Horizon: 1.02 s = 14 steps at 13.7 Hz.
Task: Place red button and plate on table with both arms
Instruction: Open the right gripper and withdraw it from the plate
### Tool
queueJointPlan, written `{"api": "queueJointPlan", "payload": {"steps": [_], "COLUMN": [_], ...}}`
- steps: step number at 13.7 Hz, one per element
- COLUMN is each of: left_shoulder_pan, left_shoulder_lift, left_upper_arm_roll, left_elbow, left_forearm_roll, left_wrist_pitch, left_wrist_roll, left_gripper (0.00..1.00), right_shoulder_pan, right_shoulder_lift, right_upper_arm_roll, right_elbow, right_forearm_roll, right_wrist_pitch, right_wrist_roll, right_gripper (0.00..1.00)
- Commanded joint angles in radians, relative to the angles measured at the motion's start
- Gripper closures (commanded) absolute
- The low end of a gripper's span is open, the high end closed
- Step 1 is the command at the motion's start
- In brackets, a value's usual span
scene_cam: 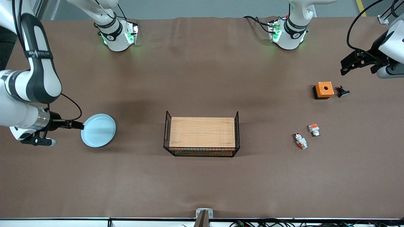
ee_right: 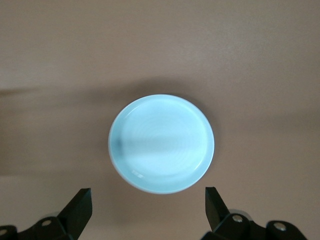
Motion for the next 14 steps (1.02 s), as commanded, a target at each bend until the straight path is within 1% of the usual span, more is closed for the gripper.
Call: {"api": "queueJointPlan", "payload": {"steps": [1, 5, 6, 7, 9, 10, 12, 14], "left_shoulder_pan": [0.011, 0.011, 0.012, 0.012, 0.011, 0.011, 0.006, 0.005], "left_shoulder_lift": [-0.01, -0.019, -0.019, -0.019, -0.019, -0.019, -0.019, -0.016], "left_upper_arm_roll": [-0.007, -0.006, -0.006, -0.006, -0.006, -0.007, -0.009, -0.03], "left_elbow": [-0.006, -0.003, 0.0, -0.002, -0.005, -0.005, -0.003, 0.0], "left_forearm_roll": [0.006, 0.006, 0.006, 0.006, 0.006, 0.007, 0.006, 0.006], "left_wrist_pitch": [0.002, -0.005, -0.007, -0.007, -0.009, -0.013, -0.015, -0.015], "left_wrist_roll": [0.016, 0.002, 0.003, 0.003, 0.002, 0.002, 0.002, -0.003], "left_gripper": [0.0, 0.0, 0.0, 0.0, 0.0, 0.0, 0.0, 0.0], "right_shoulder_pan": [0.025, 0.027, 0.027, 0.027, 0.022, 0.018, 0.013, 0.01], "right_shoulder_lift": [-0.135, -0.293, -0.319, -0.332, -0.326, -0.326, -0.321, -0.313], "right_upper_arm_roll": [-0.002, 0.001, 0.001, 0.001, -0.004, -0.005, -0.007, -0.009], "right_elbow": [-0.028, -0.02, -0.01, 0.018, 0.136, 0.167, 0.196, 0.204], "right_forearm_roll": [0.001, -0.004, -0.005, -0.007, -0.008, -0.008, -0.008, -0.015], "right_wrist_pitch": [-0.081, -0.185, -0.204, -0.233, -0.347, -0.378, -0.383, -0.383], "right_wrist_roll": [0.021, 0.021, 0.021, 0.02, 0.021, 0.021, 0.021, 0.018], "right_gripper": [0.0, 0.0, 0.0, 0.0, 0.0, 0.0, 0.0, 0.0]}}
